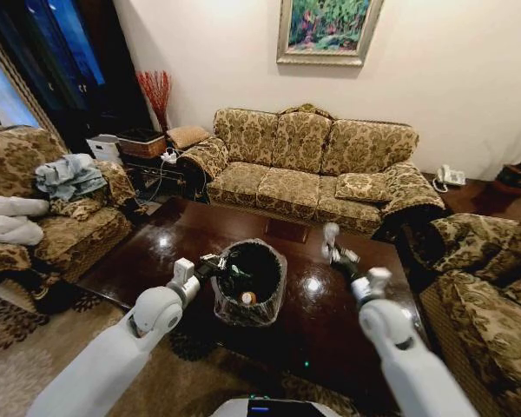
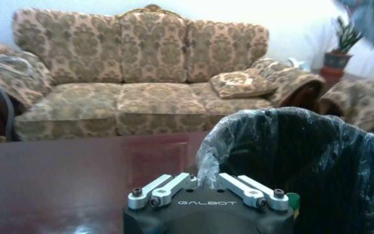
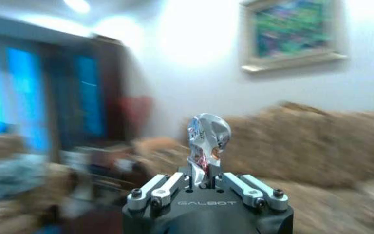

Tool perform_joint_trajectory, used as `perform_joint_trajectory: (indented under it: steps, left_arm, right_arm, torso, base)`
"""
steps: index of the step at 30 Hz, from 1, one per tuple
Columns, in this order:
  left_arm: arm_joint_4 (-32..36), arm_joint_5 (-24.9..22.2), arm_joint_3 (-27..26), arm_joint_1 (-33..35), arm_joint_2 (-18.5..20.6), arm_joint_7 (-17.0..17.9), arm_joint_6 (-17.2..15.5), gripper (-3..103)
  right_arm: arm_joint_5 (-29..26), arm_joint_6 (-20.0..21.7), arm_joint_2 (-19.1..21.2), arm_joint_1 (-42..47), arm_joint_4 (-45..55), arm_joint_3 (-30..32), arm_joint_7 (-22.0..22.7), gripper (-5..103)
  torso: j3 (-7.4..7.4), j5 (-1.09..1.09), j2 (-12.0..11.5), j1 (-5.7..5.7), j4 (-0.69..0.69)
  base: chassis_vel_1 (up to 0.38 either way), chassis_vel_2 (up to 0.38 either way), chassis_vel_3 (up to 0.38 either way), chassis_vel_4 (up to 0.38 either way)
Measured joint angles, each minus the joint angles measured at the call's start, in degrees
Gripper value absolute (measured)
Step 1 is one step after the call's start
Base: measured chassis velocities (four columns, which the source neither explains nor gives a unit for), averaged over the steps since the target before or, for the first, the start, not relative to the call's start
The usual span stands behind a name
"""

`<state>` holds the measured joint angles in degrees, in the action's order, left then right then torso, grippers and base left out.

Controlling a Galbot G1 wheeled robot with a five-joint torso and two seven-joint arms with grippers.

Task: Move to the front of the table and place the trash on the table into the trash bin.

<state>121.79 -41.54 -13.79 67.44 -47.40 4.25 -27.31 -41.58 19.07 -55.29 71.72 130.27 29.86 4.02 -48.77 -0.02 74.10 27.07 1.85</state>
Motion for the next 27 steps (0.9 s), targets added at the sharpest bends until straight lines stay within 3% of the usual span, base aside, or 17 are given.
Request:
perform_joint_trajectory:
  steps: [3,4,7,12,24,27]
  left_arm:
    - [-0.3,-2.8,1.3,-1.3,1.6,-0.4,0.2,4]
    - [-0.3,-2.8,1.3,-1.3,1.6,-0.4,0.2,4]
    - [-2.2,-5.7,4.7,-6.3,3.1,-0.3,-0.8,4]
    - [-4.0,-6.7,8.0,-10.1,4.0,-0.5,-0.9,4]
    - [-4.6,-7.9,10.3,-13.3,3.7,-0.3,-1.3,4]
    - [-3.8,-7.9,10.8,-13.0,3.3,0.0,-1.8,4]
  right_arm:
    - [-8.4,0.3,7.8,-0.6,5.3,-2.0,-1.6,15]
    - [-8.4,0.3,7.8,-0.6,5.3,-2.0,-1.6,15]
    - [-10.4,1.0,13.9,-1.5,6.9,-5.3,-4.7,15]
    - [-10.4,1.7,18.4,-1.1,7.3,-7.8,-7.8,15]
    - [-7.2,3.9,19.8,0.6,7.9,-11.1,-9.3,12]
    - [-5.9,3.8,18.8,0.7,7.8,-11.7,-8.0,26]
  torso:
    - [0.0,0.02,0.0,-0.01,0.0]
    - [0.0,0.02,0.0,-0.01,0.0]
    - [0.0,0.03,0.0,-0.01,0.0]
    - [-0.01,0.03,0.0,0.01,-0.01]
    - [0.0,0.02,0.0,0.0,0.0]
    - [0.0,0.03,0.0,0.0,0.0]
  base:
    - [0.0,0.0,0.0,0.0]
    - [0.0,0.0,0.0,0.0]
    - [0.0,0.0,0.0,0.0]
    - [0.0,0.0,0.0,0.0]
    - [0.0,0.0,0.0,0.0]
    - [0.0,0.0,0.0,0.0]
